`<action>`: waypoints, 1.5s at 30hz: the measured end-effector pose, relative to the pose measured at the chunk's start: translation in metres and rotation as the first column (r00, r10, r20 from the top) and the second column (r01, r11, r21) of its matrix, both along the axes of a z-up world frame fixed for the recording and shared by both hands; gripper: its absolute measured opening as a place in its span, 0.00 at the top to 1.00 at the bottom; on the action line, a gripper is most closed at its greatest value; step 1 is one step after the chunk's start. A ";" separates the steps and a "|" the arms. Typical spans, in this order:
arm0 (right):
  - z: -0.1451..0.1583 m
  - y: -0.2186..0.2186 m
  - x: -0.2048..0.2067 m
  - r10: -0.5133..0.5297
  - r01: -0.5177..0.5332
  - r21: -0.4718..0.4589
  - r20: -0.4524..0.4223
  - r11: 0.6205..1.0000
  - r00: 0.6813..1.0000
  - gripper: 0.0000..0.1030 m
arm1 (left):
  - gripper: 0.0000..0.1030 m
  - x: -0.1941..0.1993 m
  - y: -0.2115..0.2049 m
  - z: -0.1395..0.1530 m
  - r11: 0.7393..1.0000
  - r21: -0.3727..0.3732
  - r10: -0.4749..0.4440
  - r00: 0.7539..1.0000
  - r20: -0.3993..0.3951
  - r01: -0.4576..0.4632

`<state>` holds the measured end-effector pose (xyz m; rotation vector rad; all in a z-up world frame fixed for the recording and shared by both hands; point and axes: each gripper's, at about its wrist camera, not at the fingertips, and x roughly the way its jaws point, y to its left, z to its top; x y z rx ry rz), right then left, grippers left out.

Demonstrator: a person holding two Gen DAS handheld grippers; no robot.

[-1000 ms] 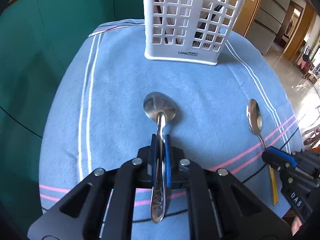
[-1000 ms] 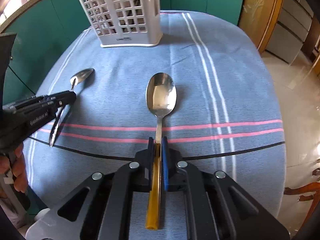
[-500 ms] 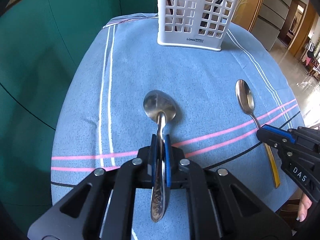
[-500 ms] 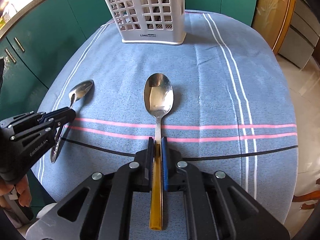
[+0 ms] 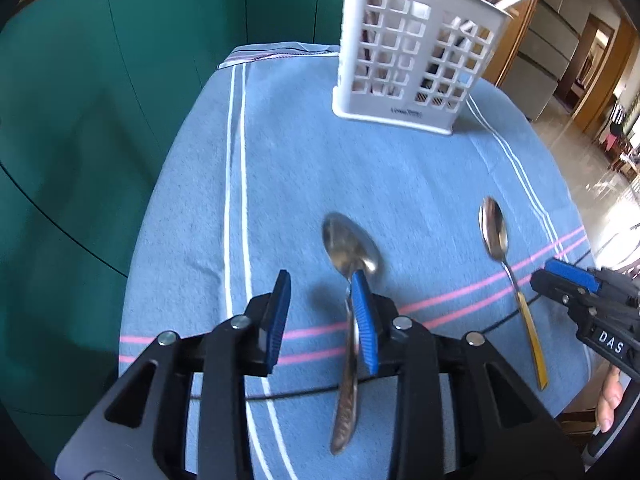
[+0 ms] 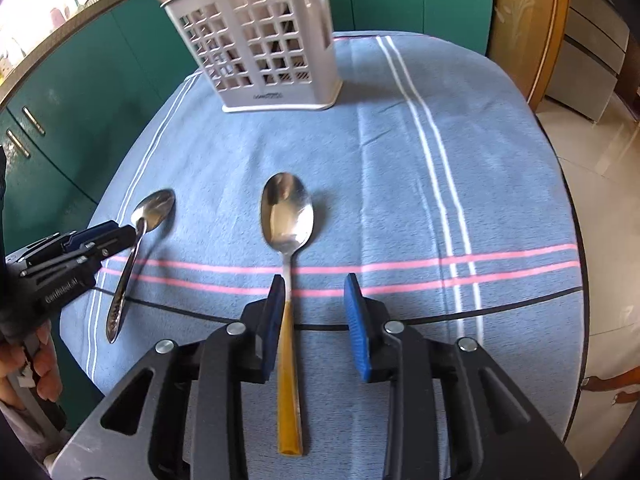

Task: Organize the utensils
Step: 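Lift the silver spoon with the left tool while the right tool lifts the gold-handled spoon toward the holder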

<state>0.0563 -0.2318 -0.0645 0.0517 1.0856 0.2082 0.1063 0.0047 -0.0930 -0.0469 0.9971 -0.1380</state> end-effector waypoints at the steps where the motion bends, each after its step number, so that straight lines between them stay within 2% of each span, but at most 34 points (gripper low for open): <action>1: 0.001 -0.002 0.000 -0.005 0.005 0.001 0.001 1.000 1.000 0.70 | 0.69 0.003 0.001 0.000 1.000 -0.008 -0.003 1.000 -0.002 0.003; 3: 0.002 -0.007 0.001 -0.020 0.020 0.005 -0.002 1.000 1.000 0.70 | 0.65 0.016 0.002 0.000 0.998 -0.044 -0.033 0.999 -0.011 0.033; 6: 0.003 -0.013 0.001 -0.033 0.033 0.009 -0.004 0.999 0.999 0.70 | 0.58 0.032 0.000 -0.001 0.998 -0.045 -0.050 0.998 -0.030 0.049; 8: 0.004 -0.016 0.000 -0.037 0.037 0.012 -0.003 0.999 0.999 0.69 | 0.58 0.039 0.000 -0.003 0.995 -0.077 -0.068 0.997 -0.049 0.064; 11: 0.006 -0.021 -0.002 -0.044 0.044 0.013 -0.001 0.999 0.999 0.68 | 0.60 0.049 0.002 -0.010 0.984 -0.163 -0.097 0.990 -0.104 0.079; 14: 0.005 -0.023 0.002 -0.043 0.043 0.032 -0.009 0.999 0.999 0.68 | 0.60 0.057 0.001 -0.013 0.974 -0.203 -0.124 0.985 -0.120 0.098; 16: 0.006 -0.023 0.009 -0.021 0.022 0.070 -0.004 0.997 1.000 0.68 | 0.62 0.061 0.001 -0.013 0.971 -0.218 -0.133 0.982 -0.136 0.102; 18: 0.008 -0.021 0.025 0.031 -0.032 0.149 0.006 0.988 0.999 0.68 | 0.75 0.066 0.001 -0.014 0.970 -0.223 -0.134 0.979 -0.156 0.097; 20: 0.007 -0.018 0.041 0.098 -0.101 0.200 0.025 0.975 0.995 0.68 | 0.80 0.068 0.001 -0.015 0.973 -0.217 -0.121 0.978 -0.169 0.083; 21: 0.007 -0.017 0.047 0.122 -0.126 0.224 0.035 0.966 0.992 0.66 | 0.81 0.068 0.002 -0.015 0.972 -0.224 -0.116 0.978 -0.173 0.075; 22: 0.003 -0.017 0.057 0.153 -0.157 0.263 0.034 0.952 0.988 0.59 | 0.81 0.068 0.004 -0.015 0.970 -0.231 -0.112 0.978 -0.177 0.070; 24: -0.005 -0.014 0.074 0.186 -0.179 0.295 0.003 0.939 0.983 0.54 | 0.83 0.065 0.003 -0.014 0.969 -0.238 -0.109 0.979 -0.174 0.066; 28: -0.020 -0.005 0.094 0.264 -0.233 0.308 -0.063 0.922 0.962 0.54 | 0.84 0.060 0.004 -0.013 0.965 -0.253 -0.119 0.978 -0.171 0.073; 29: -0.022 -0.004 0.095 0.280 -0.244 0.320 -0.071 0.916 0.957 0.57 | 0.84 0.060 0.004 -0.013 0.965 -0.252 -0.118 0.978 -0.170 0.072; 31: -0.022 -0.004 0.095 0.302 -0.258 0.344 -0.079 0.903 0.950 0.85 | 0.84 0.059 0.007 -0.011 0.966 -0.250 -0.113 0.980 -0.166 0.069; 33: -0.021 -0.007 0.092 0.290 -0.250 0.332 -0.075 0.910 0.954 0.92 | 0.77 0.059 0.008 -0.011 0.964 -0.259 -0.114 0.979 -0.167 0.068; 36: -0.018 -0.011 0.082 0.277 -0.244 0.327 -0.058 0.913 0.959 0.95 | 0.64 0.059 0.008 -0.011 0.962 -0.263 -0.120 0.979 -0.164 0.074; 40: -0.017 -0.020 0.073 0.260 -0.231 0.324 -0.049 0.917 0.964 0.96 | 0.59 0.063 0.005 -0.014 0.963 -0.258 -0.132 0.976 -0.173 0.085; 42: -0.018 -0.024 0.071 0.256 -0.227 0.326 -0.048 0.918 0.966 0.96 | 0.62 0.065 0.002 -0.014 0.962 -0.259 -0.138 0.975 -0.175 0.089; 43: -0.019 -0.024 0.071 0.254 -0.224 0.331 -0.049 0.917 0.966 0.96 | 0.67 0.066 0.002 -0.015 0.961 -0.262 -0.137 0.974 -0.179 0.087; 44: -0.019 -0.025 0.070 0.252 -0.222 0.336 -0.048 0.915 0.967 0.96 | 0.78 0.066 0.001 -0.017 0.959 -0.269 -0.139 0.972 -0.190 0.084; 45: -0.019 -0.025 0.069 0.250 -0.219 0.342 -0.046 0.914 0.967 0.96 | 0.82 0.066 0.000 -0.018 0.959 -0.271 -0.140 0.970 -0.199 0.082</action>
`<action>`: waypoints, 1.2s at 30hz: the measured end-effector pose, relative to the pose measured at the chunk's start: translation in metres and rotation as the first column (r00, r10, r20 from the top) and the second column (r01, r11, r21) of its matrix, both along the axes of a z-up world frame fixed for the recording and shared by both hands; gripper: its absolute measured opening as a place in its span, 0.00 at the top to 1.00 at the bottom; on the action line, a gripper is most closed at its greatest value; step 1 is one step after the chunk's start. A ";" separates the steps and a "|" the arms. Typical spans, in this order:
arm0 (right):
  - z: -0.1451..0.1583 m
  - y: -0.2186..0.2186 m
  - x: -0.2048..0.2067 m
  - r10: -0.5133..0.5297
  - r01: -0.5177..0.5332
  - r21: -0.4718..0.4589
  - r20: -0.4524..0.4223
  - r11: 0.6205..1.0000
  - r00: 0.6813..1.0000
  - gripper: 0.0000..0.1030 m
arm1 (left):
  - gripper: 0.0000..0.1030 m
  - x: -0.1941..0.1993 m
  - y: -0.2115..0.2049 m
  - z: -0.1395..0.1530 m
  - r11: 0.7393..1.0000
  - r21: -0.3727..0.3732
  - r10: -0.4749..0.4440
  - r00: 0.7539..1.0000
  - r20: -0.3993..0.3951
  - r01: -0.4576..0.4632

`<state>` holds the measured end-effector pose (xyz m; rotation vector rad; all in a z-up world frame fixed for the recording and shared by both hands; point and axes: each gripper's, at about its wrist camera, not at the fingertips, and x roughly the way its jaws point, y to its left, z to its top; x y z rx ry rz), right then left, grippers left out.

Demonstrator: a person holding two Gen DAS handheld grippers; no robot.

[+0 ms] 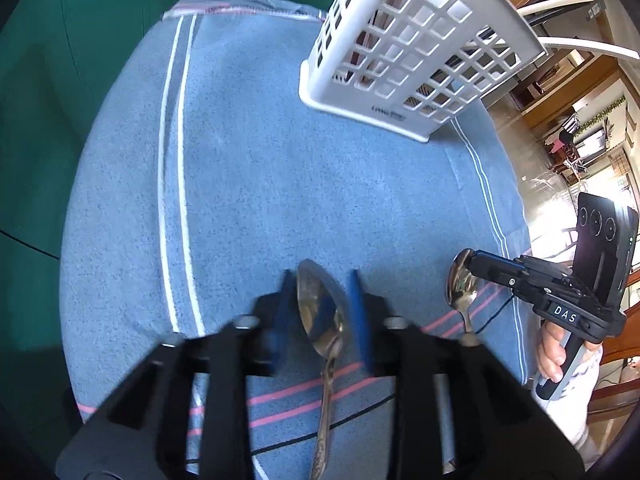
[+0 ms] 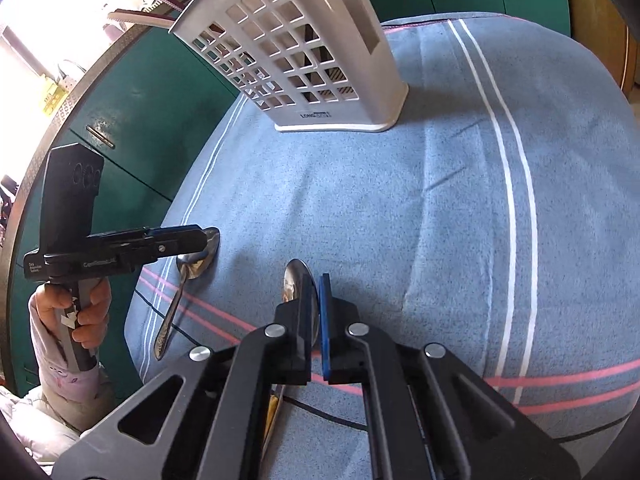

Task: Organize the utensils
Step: 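Lift the silver spoon with the left tool while the right tool lifts the gold-handled spoon toward the holder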

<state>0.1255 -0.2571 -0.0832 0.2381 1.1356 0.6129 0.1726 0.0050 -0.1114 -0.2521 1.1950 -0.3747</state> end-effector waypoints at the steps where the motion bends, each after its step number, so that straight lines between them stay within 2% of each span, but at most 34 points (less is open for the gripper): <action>1: 0.000 0.000 -0.001 -0.002 0.002 0.004 0.001 1.000 1.000 0.96 | 0.83 -0.001 0.000 0.000 1.000 -0.004 0.000 1.000 0.000 0.000; 4: 0.003 0.003 -0.003 -0.005 0.005 0.001 0.008 1.000 1.000 0.96 | 0.88 -0.004 -0.001 0.002 1.000 -0.003 0.003 1.000 0.011 -0.003; 7: 0.009 0.006 -0.005 -0.019 0.019 -0.030 0.031 0.999 0.999 0.96 | 0.99 -0.007 0.000 0.011 1.000 -0.022 0.019 0.999 0.045 -0.018; 12: 0.037 0.007 -0.017 -0.045 0.058 -0.105 0.121 0.993 0.992 0.97 | 0.99 -0.016 0.004 0.040 0.999 -0.030 0.045 0.988 0.150 -0.041; 15: 0.059 0.014 -0.027 -0.058 0.092 -0.160 0.206 0.983 0.977 0.97 | 0.99 -0.023 0.006 0.058 0.996 -0.079 0.062 0.973 0.224 -0.045; 18: 0.080 0.016 -0.034 -0.066 0.117 -0.172 0.275 0.978 0.959 0.97 | 0.99 -0.029 0.010 0.073 0.992 -0.119 0.079 0.956 0.281 -0.047; 22: 0.101 0.028 -0.041 -0.063 0.140 -0.200 0.348 0.970 0.935 0.97 | 0.99 -0.029 0.002 0.076 0.997 -0.069 0.056 0.948 0.312 -0.036; 27: 0.114 0.033 -0.041 -0.066 0.154 -0.204 0.383 0.967 0.921 0.97 | 0.99 -0.027 -0.008 0.086 0.997 -0.074 0.034 0.942 0.335 -0.010; 29: 0.126 0.035 -0.040 -0.079 0.173 -0.197 0.409 0.965 0.909 0.97 | 0.99 -0.024 -0.009 0.107 0.996 -0.085 0.032 0.922 0.385 0.001; 30: 0.134 0.036 -0.039 -0.084 0.183 -0.195 0.428 0.964 0.900 0.97 | 0.99 -0.022 -0.011 0.123 0.996 -0.092 0.027 0.903 0.429 0.014; 32: 0.153 0.039 -0.038 -0.091 0.204 -0.194 0.471 0.959 0.877 0.97 | 0.99 -0.020 -0.014 0.156 0.992 -0.115 0.016 0.852 0.523 0.052; 35: 0.189 0.045 -0.036 -0.095 0.235 -0.190 0.549 0.953 0.830 0.97 | 0.99 -0.013 -0.017 0.198 0.983 -0.147 0.008 0.781 0.624 0.107; 36: 0.204 0.049 -0.035 -0.095 0.252 -0.193 0.585 0.948 0.805 0.97 | 0.99 -0.008 -0.018 0.214 0.974 -0.171 0.001 0.753 0.658 0.149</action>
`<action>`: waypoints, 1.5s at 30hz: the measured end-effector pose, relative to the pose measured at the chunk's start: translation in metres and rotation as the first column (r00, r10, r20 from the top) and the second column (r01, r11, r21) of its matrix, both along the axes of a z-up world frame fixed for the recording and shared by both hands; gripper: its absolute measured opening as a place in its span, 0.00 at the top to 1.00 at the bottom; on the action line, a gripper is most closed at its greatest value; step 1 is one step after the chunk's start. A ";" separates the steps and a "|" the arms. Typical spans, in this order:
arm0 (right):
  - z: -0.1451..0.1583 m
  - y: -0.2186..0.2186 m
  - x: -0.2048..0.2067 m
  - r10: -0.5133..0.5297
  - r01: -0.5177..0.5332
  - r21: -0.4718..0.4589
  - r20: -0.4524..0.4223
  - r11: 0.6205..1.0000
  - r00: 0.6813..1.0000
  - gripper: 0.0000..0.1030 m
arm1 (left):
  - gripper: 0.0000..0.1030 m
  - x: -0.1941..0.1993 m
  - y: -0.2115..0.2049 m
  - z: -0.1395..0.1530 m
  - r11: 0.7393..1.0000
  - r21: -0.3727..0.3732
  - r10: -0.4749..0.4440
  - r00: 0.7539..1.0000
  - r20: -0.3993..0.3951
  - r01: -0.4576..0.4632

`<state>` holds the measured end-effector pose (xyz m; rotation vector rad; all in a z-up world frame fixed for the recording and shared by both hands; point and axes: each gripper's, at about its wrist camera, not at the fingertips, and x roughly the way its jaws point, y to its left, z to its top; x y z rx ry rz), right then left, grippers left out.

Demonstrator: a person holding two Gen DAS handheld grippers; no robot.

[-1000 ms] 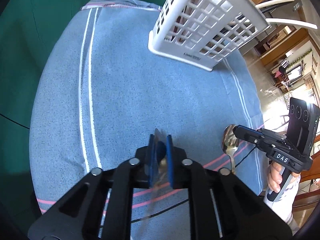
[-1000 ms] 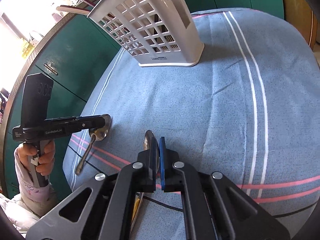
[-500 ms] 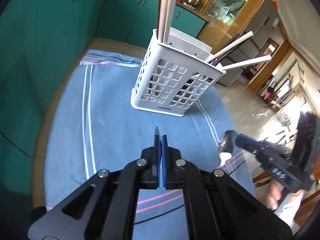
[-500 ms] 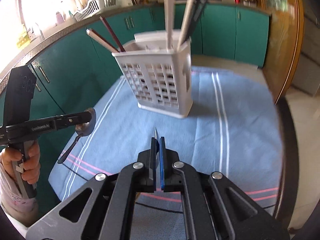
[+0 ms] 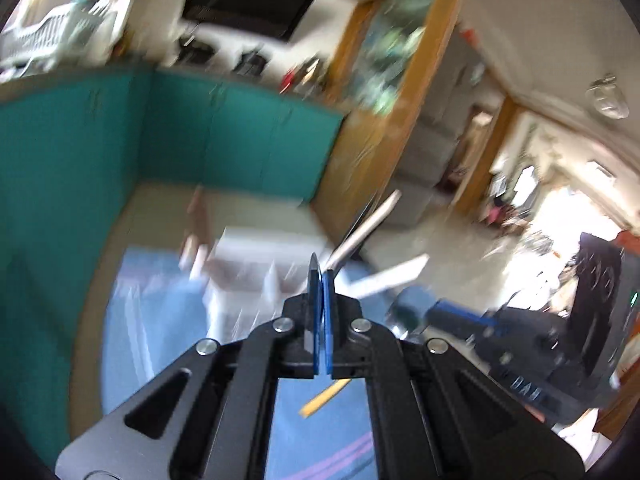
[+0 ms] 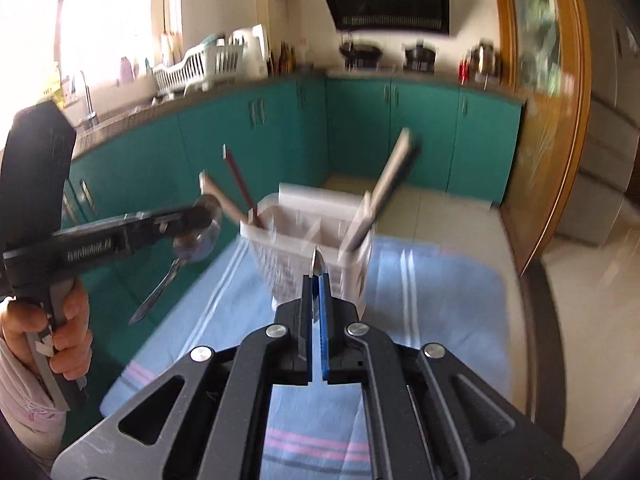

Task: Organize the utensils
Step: 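Lift the silver spoon with the left tool while the right tool lifts the gold-handled spoon toward the holder, then open both tools to drop the spoons into the white holder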

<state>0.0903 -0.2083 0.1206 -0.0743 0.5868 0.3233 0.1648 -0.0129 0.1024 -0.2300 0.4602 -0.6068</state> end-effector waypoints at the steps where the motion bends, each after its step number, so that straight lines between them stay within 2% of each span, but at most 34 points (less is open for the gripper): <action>1: 0.010 0.002 0.001 -0.008 0.008 -0.009 0.031 1.000 0.999 0.97 | 0.99 0.006 0.000 0.012 0.999 -0.028 -0.021 0.999 0.041 0.022; 3: 0.032 0.007 0.003 -0.029 0.032 -0.027 0.099 0.999 0.995 0.97 | 0.99 0.016 0.000 0.028 0.995 -0.070 -0.065 0.992 0.104 0.073; 5: 0.055 0.011 0.009 -0.051 0.057 -0.034 0.154 0.998 0.987 0.97 | 0.99 0.032 -0.005 0.039 0.988 -0.089 -0.116 0.986 0.123 0.127; 8: 0.079 0.012 0.024 -0.105 0.116 -0.040 0.220 0.992 0.970 0.97 | 0.99 0.053 -0.017 0.044 0.989 -0.036 -0.134 0.978 0.159 0.141; 10: 0.090 0.008 0.038 -0.131 0.140 -0.019 0.232 0.990 0.964 0.98 | 0.99 0.070 -0.029 0.039 0.992 0.023 -0.130 0.982 0.136 0.128; 13: 0.097 0.001 0.068 -0.179 0.181 0.011 0.216 0.983 0.960 0.98 | 0.99 0.090 -0.039 0.027 0.995 0.079 -0.072 0.993 0.089 0.065; 17: 0.089 -0.007 0.098 -0.203 0.197 0.053 0.167 0.979 0.965 0.98 | 0.99 0.104 -0.031 0.016 0.998 0.057 -0.005 0.998 0.063 0.001; 20: 0.077 -0.002 0.112 -0.222 0.219 0.032 0.156 0.975 0.963 0.98 | 0.99 0.113 -0.027 0.011 1.000 0.025 0.017 0.999 0.043 -0.018; 24: 0.060 0.006 0.119 -0.212 0.218 -0.023 0.155 0.976 0.965 0.98 | 0.99 0.112 -0.023 0.012 0.999 -0.043 -0.010 0.999 0.051 0.012; 32: 0.043 0.011 0.124 -0.193 0.204 -0.070 0.146 0.976 0.970 0.98 | 0.99 0.117 -0.036 0.025 0.991 -0.104 -0.070 0.994 0.080 0.078; 38: 0.036 0.010 0.127 -0.190 0.201 -0.074 0.127 0.977 0.973 0.98 | 0.99 0.136 -0.045 0.002 0.980 -0.149 -0.132 0.991 0.028 0.135; 45: 0.017 0.008 0.125 -0.180 0.187 -0.078 0.088 0.979 0.980 0.98 | 0.99 0.144 -0.043 -0.026 0.985 -0.141 -0.102 0.995 -0.006 0.100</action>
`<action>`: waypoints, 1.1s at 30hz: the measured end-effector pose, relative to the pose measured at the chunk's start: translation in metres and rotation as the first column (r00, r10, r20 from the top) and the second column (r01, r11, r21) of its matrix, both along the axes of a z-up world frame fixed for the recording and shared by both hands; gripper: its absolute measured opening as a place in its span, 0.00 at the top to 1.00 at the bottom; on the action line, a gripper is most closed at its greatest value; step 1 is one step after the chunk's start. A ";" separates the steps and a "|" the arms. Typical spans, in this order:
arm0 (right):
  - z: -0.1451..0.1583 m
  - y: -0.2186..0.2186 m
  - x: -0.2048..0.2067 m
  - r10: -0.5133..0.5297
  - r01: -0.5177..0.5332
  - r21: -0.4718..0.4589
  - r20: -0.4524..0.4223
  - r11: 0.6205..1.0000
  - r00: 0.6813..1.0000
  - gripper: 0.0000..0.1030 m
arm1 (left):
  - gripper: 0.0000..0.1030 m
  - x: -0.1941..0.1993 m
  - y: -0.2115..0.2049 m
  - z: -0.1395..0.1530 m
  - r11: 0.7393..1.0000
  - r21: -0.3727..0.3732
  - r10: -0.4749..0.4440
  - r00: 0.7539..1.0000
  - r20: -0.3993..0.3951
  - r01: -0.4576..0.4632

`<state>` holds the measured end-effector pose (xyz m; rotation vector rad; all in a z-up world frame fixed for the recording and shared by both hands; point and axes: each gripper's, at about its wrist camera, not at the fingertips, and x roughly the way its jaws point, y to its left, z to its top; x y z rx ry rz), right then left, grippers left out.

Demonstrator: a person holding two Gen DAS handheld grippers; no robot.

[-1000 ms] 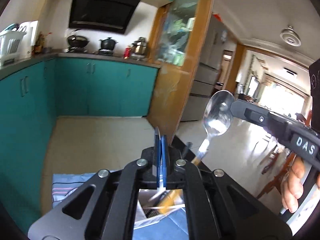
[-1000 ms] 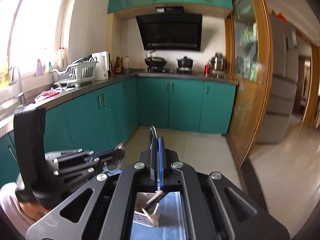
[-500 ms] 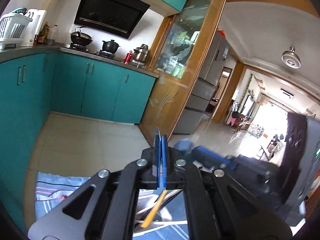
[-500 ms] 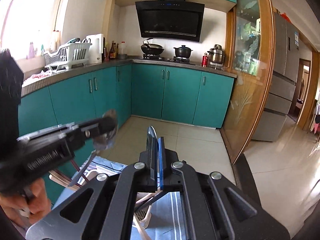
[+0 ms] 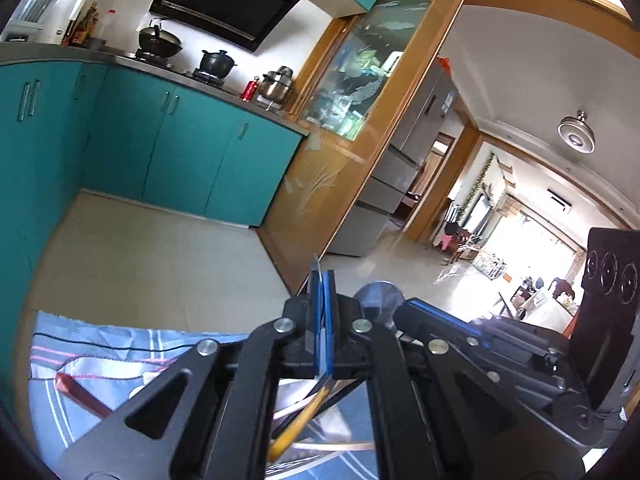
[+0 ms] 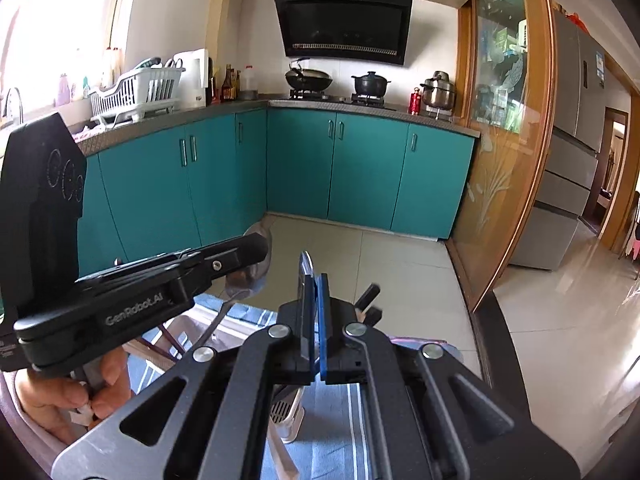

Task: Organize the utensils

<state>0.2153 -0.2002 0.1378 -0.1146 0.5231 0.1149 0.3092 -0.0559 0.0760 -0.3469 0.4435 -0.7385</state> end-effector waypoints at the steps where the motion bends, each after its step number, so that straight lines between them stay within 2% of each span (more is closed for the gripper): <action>1: -0.002 0.001 0.000 0.008 -0.008 -0.002 -0.008 1.000 1.000 0.98 | 0.99 -0.001 0.001 0.000 1.000 0.006 0.007 1.000 0.003 -0.007; 5: -0.009 0.000 0.000 0.029 -0.028 0.018 -0.040 0.999 0.999 0.98 | 0.98 -0.013 0.009 0.002 1.000 0.003 0.021 1.000 0.009 -0.021; 7: -0.011 -0.002 -0.002 0.037 -0.035 0.041 -0.049 0.999 0.998 0.98 | 0.93 -0.018 0.014 0.004 1.000 -0.003 0.028 1.000 0.011 -0.028; 11: -0.004 -0.006 -0.013 0.054 -0.051 0.080 -0.033 0.995 0.998 0.97 | 0.91 -0.036 0.028 0.007 0.999 -0.028 0.042 0.999 0.022 -0.042; 14: 0.008 -0.012 -0.027 0.076 -0.074 0.120 -0.008 0.990 0.997 0.91 | 0.89 -0.056 0.040 0.013 0.997 -0.032 0.069 0.996 0.049 -0.067; 16: 0.018 -0.017 -0.038 0.092 -0.093 0.147 0.013 0.985 0.996 0.86 | 0.82 -0.070 0.046 0.019 0.994 -0.001 0.110 0.992 0.066 -0.111; 17: 0.023 -0.020 -0.043 0.098 -0.100 0.157 0.024 0.982 0.995 0.84 | 0.75 -0.082 0.049 0.022 0.987 0.037 0.153 0.985 0.080 -0.156; 18: 0.027 -0.023 -0.051 0.101 -0.106 0.168 0.038 0.980 0.994 0.81 | 0.69 -0.095 0.052 0.024 0.971 0.093 0.210 0.973 0.095 -0.219; 19: 0.032 -0.027 -0.062 0.098 -0.106 0.179 0.053 0.978 0.994 0.74 | 0.67 -0.110 0.053 0.026 0.942 0.162 0.276 0.953 0.126 -0.294; 20: 0.035 -0.031 -0.073 0.099 -0.109 0.187 0.066 0.976 0.993 0.70 | 0.61 -0.125 0.053 0.026 0.910 0.217 0.323 0.932 0.165 -0.354; 21: 0.038 -0.034 -0.082 0.102 -0.115 0.191 0.076 0.975 0.992 0.59 | 0.55 -0.137 0.052 0.025 0.883 0.255 0.352 0.915 0.195 -0.394; 22: 0.039 -0.039 -0.096 0.104 -0.121 0.198 0.095 0.973 0.990 0.50 | 0.50 -0.155 0.050 0.022 0.836 0.310 0.390 0.888 0.244 -0.453; 24: 0.038 -0.045 -0.121 0.104 -0.129 0.209 0.128 0.969 0.986 0.39 | 0.34 -0.179 0.048 0.015 0.790 0.355 0.411 0.861 0.299 -0.500; 27: 0.022 -0.042 -0.161 0.098 -0.127 0.180 0.161 0.976 0.982 0.24 | 0.19 -0.213 0.044 0.001 0.732 0.392 0.452 0.828 0.331 -0.556; 28: 0.016 -0.040 -0.169 0.084 -0.110 0.159 0.166 0.981 0.982 0.20 | 0.18 -0.223 0.044 -0.004 0.724 0.393 0.469 0.822 0.323 -0.567; 31: -0.014 -0.028 -0.192 0.042 -0.054 0.069 0.167 0.996 0.985 0.14 | 0.10 -0.248 0.048 -0.014 0.718 0.379 0.505 0.812 0.292 -0.583; 33: -0.038 -0.023 -0.202 0.067 -0.074 0.062 0.106 0.995 0.992 0.13 | 0.05 -0.266 0.051 -0.020 0.703 0.381 0.529 0.800 0.284 -0.600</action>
